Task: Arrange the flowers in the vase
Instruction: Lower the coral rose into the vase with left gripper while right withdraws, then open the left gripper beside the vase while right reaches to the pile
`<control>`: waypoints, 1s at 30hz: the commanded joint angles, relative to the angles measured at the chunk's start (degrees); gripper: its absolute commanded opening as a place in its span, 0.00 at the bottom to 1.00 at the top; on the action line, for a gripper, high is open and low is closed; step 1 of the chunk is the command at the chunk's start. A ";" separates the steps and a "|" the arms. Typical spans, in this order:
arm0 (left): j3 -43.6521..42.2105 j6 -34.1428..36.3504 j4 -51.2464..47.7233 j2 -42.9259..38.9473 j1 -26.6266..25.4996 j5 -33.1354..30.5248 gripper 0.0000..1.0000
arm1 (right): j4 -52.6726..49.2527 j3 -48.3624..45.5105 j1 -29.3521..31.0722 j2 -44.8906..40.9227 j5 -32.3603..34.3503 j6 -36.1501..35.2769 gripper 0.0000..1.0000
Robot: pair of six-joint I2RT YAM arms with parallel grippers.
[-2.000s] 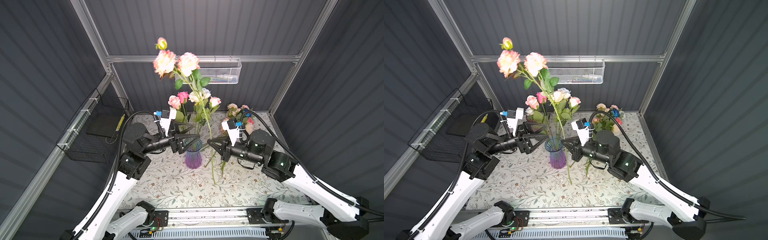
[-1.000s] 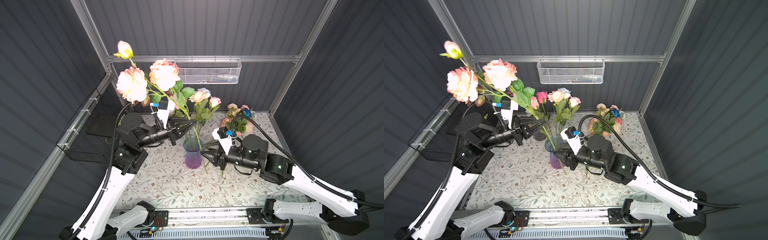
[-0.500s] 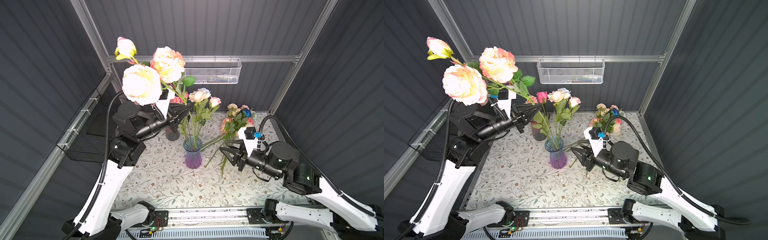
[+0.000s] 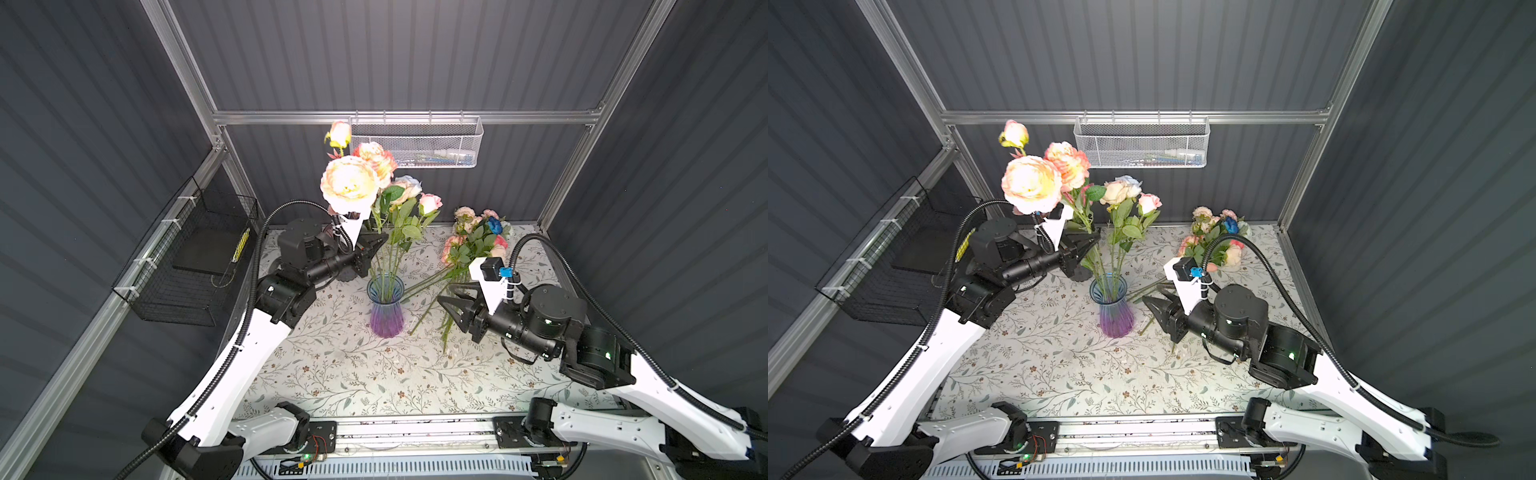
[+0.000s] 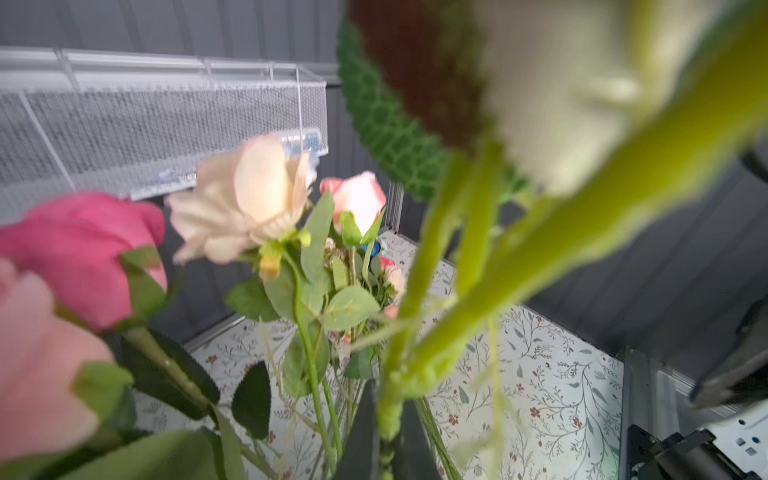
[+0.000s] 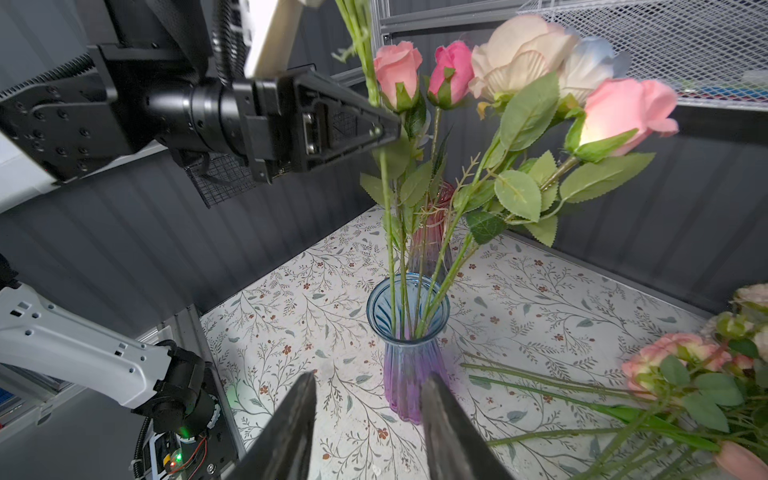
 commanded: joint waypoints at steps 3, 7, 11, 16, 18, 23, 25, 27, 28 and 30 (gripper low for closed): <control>-3.83 -4.62 3.44 -2.85 0.12 -4.02 0.48 | 0.52 -0.13 -0.21 0.90 1.47 -0.32 0.48; -4.49 -6.20 4.22 -5.43 0.12 -6.00 0.70 | 0.86 -0.13 -0.39 1.25 1.52 0.15 0.54; -4.45 -8.41 5.94 -8.61 0.13 -8.17 0.81 | 0.92 -0.08 -0.57 1.44 1.50 0.40 0.60; -5.20 -12.01 9.10 -13.09 0.12 -10.78 0.98 | 0.74 -0.60 -0.66 1.35 1.54 1.40 0.64; -5.42 -12.98 9.70 -14.57 0.12 -11.32 1.00 | 0.32 -1.06 -0.75 1.26 1.51 2.00 0.65; -6.77 -14.85 9.68 -17.28 0.14 -11.44 1.00 | -0.99 -1.97 -0.92 1.07 1.42 3.11 0.66; -7.56 -15.46 9.22 -18.10 0.12 -11.79 1.00 | -1.48 -1.81 -1.01 1.26 1.47 3.36 0.66; -8.57 -15.82 8.37 -18.89 0.12 -12.52 1.00 | -1.53 -1.45 -1.05 1.52 1.83 3.69 0.66; -9.14 -15.98 7.94 -19.35 0.12 -12.82 1.00 | -2.85 -1.44 -1.11 1.66 2.27 4.10 0.66; -10.15 -16.32 7.13 -20.16 0.12 -13.45 1.00 | -3.79 -1.91 -1.25 1.79 3.18 5.14 0.66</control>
